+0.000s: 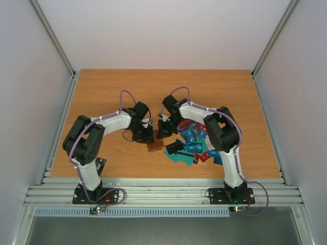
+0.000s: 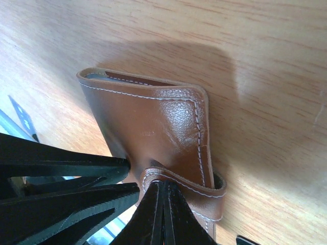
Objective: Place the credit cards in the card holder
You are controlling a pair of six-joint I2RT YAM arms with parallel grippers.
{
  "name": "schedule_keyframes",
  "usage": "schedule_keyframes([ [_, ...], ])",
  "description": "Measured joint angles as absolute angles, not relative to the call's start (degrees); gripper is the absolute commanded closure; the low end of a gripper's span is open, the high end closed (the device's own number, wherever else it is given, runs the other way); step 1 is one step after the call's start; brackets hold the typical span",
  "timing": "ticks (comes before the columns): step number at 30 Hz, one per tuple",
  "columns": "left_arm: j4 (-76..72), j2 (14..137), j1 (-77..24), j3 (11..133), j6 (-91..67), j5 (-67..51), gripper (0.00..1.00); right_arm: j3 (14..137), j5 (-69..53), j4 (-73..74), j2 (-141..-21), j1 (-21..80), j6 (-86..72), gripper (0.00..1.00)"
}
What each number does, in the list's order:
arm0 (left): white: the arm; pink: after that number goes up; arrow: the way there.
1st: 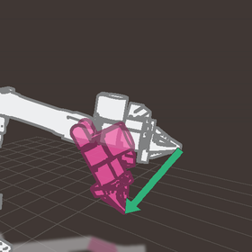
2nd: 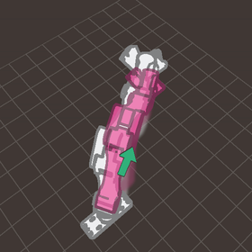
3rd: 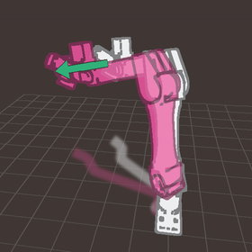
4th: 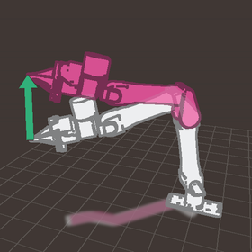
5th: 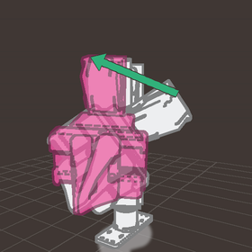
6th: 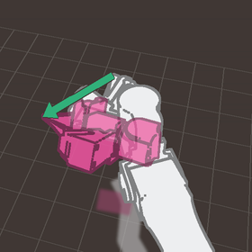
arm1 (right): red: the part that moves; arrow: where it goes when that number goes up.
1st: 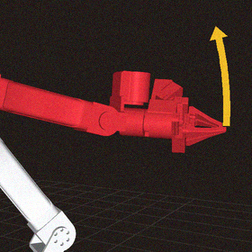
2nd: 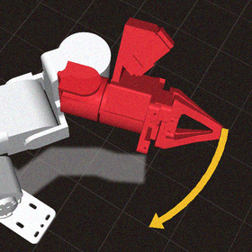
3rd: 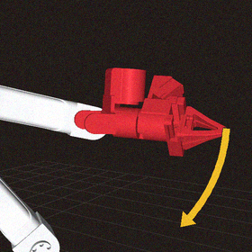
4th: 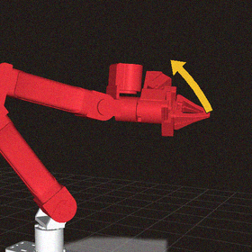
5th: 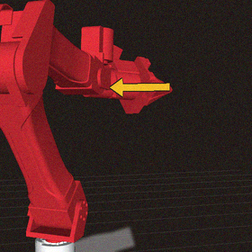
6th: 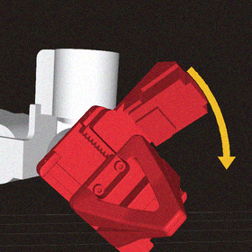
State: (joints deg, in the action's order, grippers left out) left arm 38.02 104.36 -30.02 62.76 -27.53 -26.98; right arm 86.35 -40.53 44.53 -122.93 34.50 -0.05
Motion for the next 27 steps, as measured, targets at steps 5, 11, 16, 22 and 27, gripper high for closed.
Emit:
schedule_keyframes([
  [5,38.46,104.66,-30.02,63.13,-27.35,-27.0,0.82,87.2,-38.26,45.65,-122.96,35.29,0.73,0.99],
  [11,38.46,104.68,-30.02,63.13,-27.33,-27.05,0.82,87.92,-36.1,46.5,-122.96,36.07,0.89,0.99],
  [16,38.44,104.68,-30.02,63.11,-27.35,-27.09,0.82,88.84,-34.26,47.53,-123.2,36.8,0.78,0.99],
  [22,38.26,104.68,-29.91,62.96,-27.38,-27.31,0.82,89.56,-32.32,48.36,-123.59,37.36,-0.82,0.99],
  [27,37.8,104.68,-29.69,62.54,-27.59,-27.86,0.82,89.23,-29.47,48.45,-123.61,38.59,-2.83,0.99],
])
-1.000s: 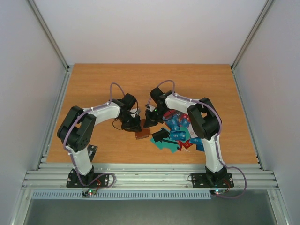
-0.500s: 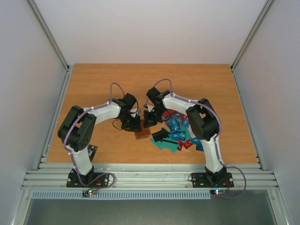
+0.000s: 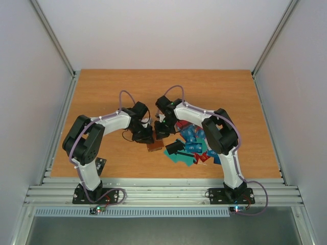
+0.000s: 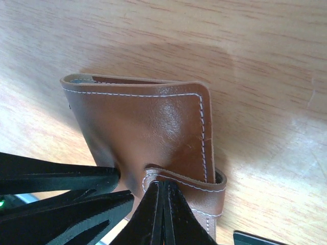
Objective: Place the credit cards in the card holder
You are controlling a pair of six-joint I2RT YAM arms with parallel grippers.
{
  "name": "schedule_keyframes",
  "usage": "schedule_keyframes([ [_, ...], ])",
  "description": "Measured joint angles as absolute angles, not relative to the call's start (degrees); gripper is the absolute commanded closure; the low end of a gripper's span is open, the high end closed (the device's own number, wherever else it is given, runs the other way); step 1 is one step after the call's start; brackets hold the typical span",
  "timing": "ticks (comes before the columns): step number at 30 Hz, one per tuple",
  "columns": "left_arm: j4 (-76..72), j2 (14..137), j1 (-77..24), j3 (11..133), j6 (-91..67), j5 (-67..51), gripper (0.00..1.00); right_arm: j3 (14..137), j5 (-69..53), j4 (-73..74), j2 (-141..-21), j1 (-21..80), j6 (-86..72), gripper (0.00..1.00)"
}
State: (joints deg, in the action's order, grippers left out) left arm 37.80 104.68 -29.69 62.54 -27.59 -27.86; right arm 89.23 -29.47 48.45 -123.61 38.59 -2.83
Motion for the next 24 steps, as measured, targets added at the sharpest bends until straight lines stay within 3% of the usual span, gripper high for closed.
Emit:
schedule_keyframes([
  [13,36.47,102.1,-29.98,60.42,-27.97,-26.11,0.78,87.22,-20.99,45.8,-119.85,41.95,-5.34,0.98],
  [19,41.54,94.48,-30.09,60.07,-26.76,-20.8,0.74,87.05,-19.33,47.57,-117.43,42.7,-3.86,0.9],
  [24,47.44,85.23,-28.91,64.64,-25.26,-17.3,0.71,87.55,-16.75,51.22,-106.3,41.3,-2.07,0.81],
])
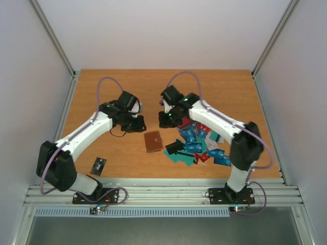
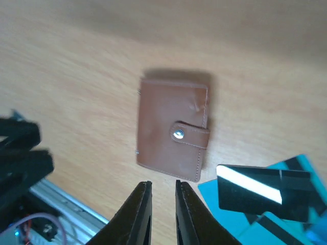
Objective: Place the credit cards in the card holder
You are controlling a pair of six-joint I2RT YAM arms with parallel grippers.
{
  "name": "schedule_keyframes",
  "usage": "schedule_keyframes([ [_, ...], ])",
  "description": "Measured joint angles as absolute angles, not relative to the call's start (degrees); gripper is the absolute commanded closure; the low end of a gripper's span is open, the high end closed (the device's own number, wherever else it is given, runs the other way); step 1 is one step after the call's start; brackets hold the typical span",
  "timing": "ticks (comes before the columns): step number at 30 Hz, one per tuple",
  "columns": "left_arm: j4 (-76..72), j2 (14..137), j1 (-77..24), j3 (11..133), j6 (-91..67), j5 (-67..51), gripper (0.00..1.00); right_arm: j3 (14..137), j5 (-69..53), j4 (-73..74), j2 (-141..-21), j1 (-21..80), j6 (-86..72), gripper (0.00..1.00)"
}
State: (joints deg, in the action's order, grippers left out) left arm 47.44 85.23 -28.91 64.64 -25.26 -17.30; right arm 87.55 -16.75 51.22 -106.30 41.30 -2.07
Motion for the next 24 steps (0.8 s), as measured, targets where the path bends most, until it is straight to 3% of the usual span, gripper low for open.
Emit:
schedule_keyframes([
  [7,53.52,77.49,-25.04,73.71,-22.76,-14.48,0.64,90.54,-13.56,54.24,-89.62,35.24,0.91,0.34],
  [11,57.04,74.89,-22.96,79.61,-20.43,-12.29,0.52,90.24,-12.88,55.96,-83.37,28.88,3.07,0.15],
  [12,57.58,74.39,-22.31,80.66,-19.64,-11.77,0.47,90.02,-12.64,56.16,-82.32,27.73,3.29,0.05],
  [15,59.4,72.69,-21.26,84.36,-17.56,-9.3,0.24,89.47,-11.66,57.19,-78.85,23.0,5.41,0.02],
  [19,60.47,70.72,-20.82,87.46,-15.03,-5.58,0.05,89.47,-10.59,57.84,-75.2,18.7,7.79,0.02],
  [24,60.82,69.21,-20.58,88.88,-12.91,-1.52,0.01,90.72,-7.79,59.46,-71.94,16.91,12.19,0.02],
])
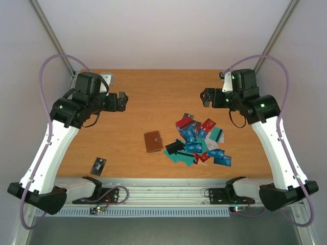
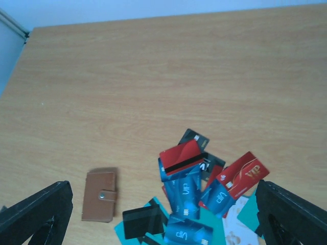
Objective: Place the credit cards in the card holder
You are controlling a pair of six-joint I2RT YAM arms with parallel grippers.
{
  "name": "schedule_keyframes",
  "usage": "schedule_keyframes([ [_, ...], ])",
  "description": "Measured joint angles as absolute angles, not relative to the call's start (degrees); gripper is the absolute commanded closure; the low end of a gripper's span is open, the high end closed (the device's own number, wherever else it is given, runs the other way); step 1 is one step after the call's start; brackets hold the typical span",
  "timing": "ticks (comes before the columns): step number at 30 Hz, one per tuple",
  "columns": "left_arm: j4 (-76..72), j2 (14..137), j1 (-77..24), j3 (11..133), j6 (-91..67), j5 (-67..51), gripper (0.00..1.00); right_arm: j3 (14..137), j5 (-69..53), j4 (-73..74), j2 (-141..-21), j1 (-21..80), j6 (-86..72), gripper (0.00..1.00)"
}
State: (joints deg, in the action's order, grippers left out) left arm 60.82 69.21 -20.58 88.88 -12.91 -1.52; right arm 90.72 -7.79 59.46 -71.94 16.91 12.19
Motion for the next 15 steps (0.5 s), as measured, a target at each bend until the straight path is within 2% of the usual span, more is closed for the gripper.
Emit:
schedule_keyframes([
  [6,56.86,65.69,-20.58,84.16,-10.5,6.15,0.01,88.14,-0.45,57.04,-65.91,16.75,15.16,0.02],
  [8,53.58,63.02,-20.58,79.46,-9.45,8.56,0.04,84.51,2.87,54.46,-62.87,16.71,15.75,0.02],
  [15,38.26,54.08,-20.58,59.55,-4.54,14.39,0.07,69.76,10.04,45.63,-52.21,16.71,17.87,0.02],
])
